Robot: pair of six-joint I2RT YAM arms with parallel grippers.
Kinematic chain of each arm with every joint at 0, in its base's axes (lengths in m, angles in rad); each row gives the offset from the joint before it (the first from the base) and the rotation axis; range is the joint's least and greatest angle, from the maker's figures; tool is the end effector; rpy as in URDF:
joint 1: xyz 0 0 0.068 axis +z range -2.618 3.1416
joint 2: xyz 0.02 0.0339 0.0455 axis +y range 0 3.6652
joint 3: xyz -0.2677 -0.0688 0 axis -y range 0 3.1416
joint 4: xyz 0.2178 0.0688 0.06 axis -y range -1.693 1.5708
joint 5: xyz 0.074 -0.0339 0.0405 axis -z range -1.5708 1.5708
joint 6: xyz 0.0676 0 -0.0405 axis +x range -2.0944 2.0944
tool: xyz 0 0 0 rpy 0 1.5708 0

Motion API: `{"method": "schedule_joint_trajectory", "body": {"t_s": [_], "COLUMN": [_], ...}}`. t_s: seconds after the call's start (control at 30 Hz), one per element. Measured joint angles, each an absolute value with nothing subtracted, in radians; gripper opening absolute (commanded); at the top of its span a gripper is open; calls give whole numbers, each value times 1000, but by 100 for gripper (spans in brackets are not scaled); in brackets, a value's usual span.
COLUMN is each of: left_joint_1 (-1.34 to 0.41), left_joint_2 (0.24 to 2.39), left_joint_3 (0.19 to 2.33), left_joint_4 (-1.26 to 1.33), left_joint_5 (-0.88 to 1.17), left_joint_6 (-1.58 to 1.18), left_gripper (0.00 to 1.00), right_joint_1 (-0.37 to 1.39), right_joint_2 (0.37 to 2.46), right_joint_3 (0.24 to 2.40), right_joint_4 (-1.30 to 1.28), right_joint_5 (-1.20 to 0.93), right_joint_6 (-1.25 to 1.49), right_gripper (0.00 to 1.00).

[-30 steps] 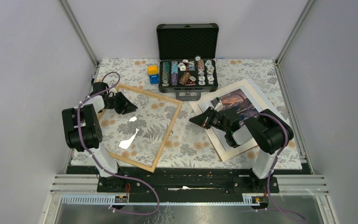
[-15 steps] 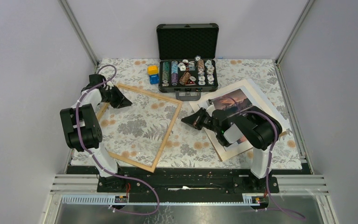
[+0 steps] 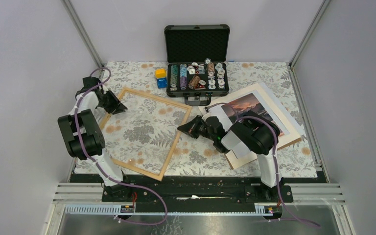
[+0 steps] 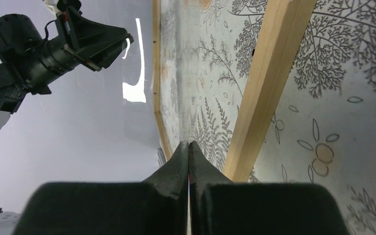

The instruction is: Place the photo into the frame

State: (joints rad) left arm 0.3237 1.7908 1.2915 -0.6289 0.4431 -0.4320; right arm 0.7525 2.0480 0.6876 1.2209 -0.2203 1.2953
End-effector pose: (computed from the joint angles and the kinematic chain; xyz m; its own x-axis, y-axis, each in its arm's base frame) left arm 0.3469 0.0858 0.2011 -0.7306 -0.6441 -0.2267 -0.4616 0.7105 -0.5312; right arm 0.2715 0.2744 0.1314 -0.8214 0.5173 -0.2401 -0.1267 0.2450 0.9612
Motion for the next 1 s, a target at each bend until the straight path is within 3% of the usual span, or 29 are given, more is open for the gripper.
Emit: {"method": "schedule_joint_trajectory", "body": {"t_s": [0.4,1.0], "left_joint_1": [396,410], "left_joint_2": [1851,1853], "left_joint_3": [1335,1335], "left_joint_4": [-627,-609], "left_joint_5": [388,329], "left_joint_6": [-426,-420], "left_gripper": [25,26], "right_joint_1": [799,879], "right_joint_2": [2131,2131], "right_joint_3": [830,855], "right_joint_4": [1123,1036], "right_joint_5": [-183,-64], "right_joint_6": [1309,1335], "right_gripper": [0,0]}}
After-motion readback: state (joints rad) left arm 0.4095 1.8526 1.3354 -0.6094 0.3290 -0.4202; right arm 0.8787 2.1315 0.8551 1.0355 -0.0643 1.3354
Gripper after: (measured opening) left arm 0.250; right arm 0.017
